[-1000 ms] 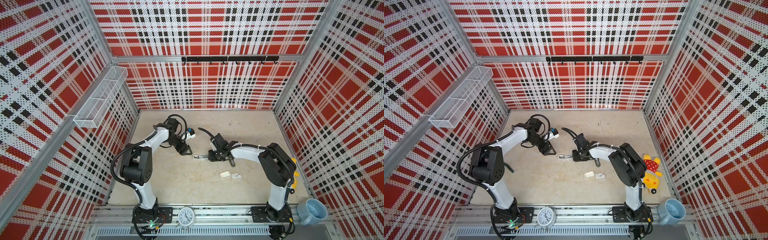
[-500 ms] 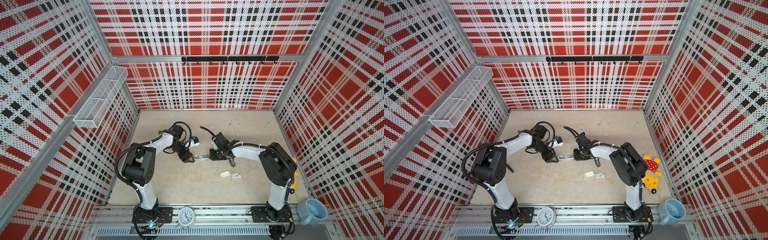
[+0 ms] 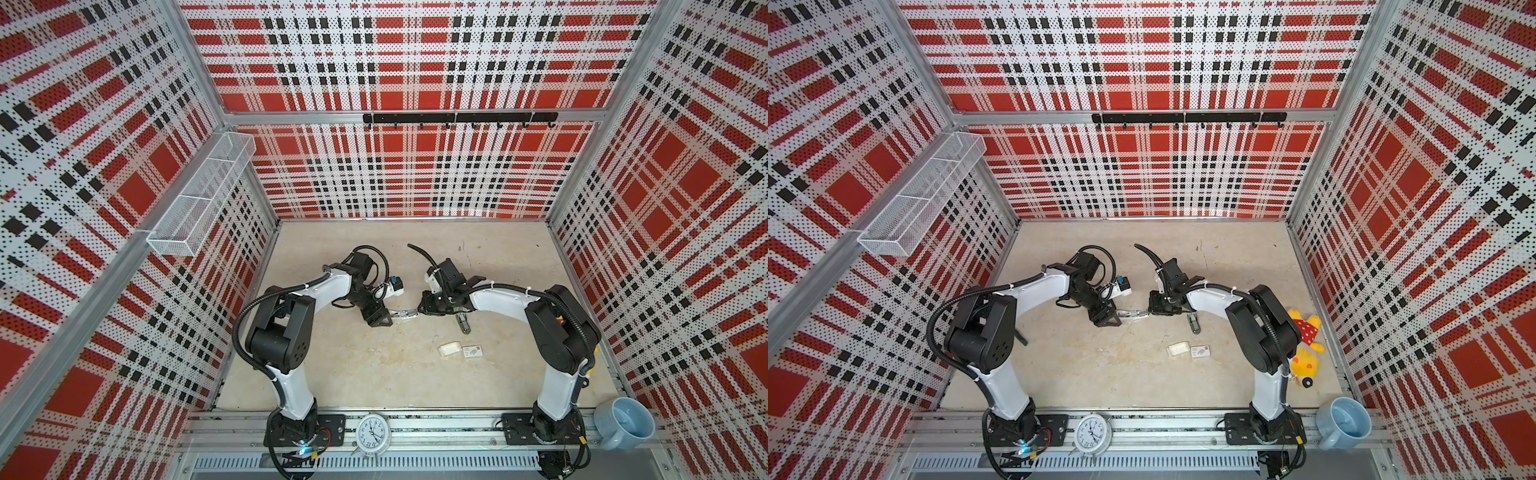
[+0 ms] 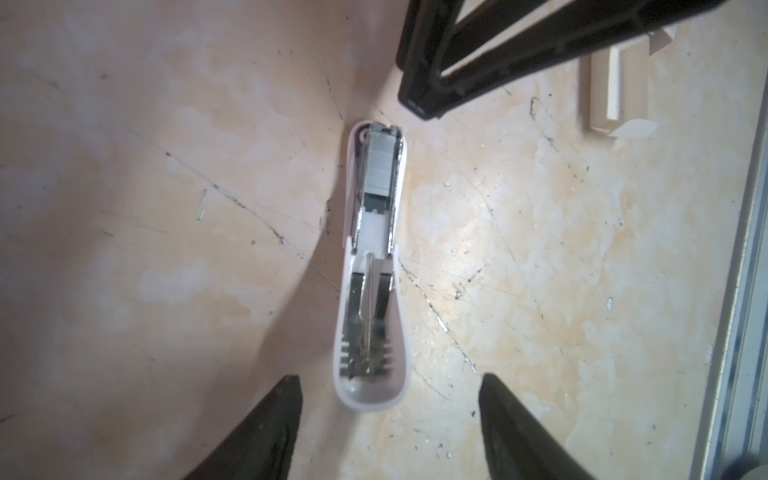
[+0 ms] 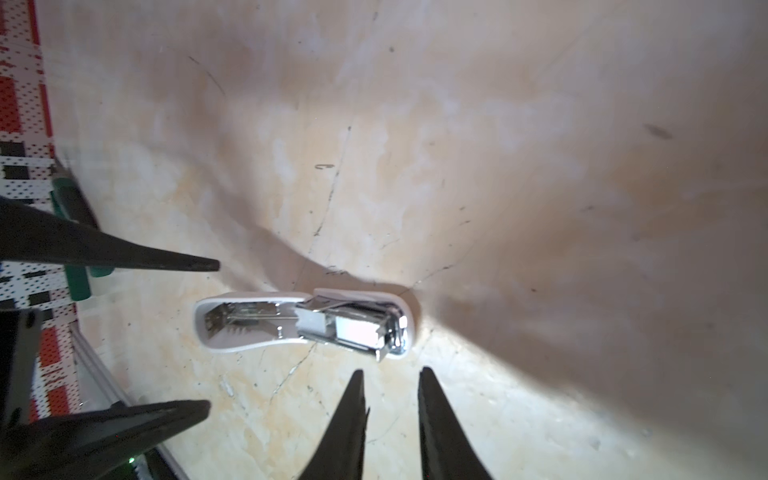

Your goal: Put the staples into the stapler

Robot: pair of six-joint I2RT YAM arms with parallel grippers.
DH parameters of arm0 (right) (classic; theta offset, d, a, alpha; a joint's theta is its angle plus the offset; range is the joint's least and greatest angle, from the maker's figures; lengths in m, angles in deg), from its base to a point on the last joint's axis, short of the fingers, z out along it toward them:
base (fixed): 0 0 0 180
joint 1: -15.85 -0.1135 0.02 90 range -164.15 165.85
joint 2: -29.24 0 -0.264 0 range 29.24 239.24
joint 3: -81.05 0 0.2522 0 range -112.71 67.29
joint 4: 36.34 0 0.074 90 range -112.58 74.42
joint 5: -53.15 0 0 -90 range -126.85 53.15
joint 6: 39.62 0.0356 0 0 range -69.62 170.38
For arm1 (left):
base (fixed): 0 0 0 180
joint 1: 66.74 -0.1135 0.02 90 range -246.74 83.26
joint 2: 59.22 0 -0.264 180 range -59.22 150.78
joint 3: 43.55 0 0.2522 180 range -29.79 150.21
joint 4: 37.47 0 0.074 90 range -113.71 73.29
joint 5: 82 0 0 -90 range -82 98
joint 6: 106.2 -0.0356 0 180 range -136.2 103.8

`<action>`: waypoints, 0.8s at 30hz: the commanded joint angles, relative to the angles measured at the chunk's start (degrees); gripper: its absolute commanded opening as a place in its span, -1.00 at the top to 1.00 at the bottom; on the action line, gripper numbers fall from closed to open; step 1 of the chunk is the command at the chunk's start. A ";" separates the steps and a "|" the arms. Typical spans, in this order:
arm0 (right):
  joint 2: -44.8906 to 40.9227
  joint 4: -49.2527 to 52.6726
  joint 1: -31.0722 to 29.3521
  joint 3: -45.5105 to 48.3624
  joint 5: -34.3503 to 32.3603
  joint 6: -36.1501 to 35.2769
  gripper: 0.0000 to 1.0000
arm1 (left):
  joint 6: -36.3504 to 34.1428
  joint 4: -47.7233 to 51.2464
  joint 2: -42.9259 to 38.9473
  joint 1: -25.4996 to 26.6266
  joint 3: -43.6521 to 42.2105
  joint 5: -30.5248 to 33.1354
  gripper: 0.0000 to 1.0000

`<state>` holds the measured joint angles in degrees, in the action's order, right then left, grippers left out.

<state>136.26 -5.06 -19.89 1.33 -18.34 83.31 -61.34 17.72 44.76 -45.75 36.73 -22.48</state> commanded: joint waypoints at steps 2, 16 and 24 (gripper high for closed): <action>0.27 -2.58 0.42 -1.45 2.59 0.69 0.52 | -1.81 -1.46 -0.10 0.80 -0.33 0.88 -0.31; 4.14 -2.06 0.61 -3.39 1.93 -0.03 0.58 | -1.97 -3.05 -1.07 1.00 -2.40 2.21 -0.08; 4.95 -2.58 0.60 -3.65 2.23 -0.08 0.61 | -0.98 -5.01 -1.68 1.01 -3.24 2.04 -0.02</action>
<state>139.98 -6.09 -19.41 -0.63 -16.29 83.39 -62.24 14.09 44.68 -44.98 33.96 -20.01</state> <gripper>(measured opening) 0.197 0.515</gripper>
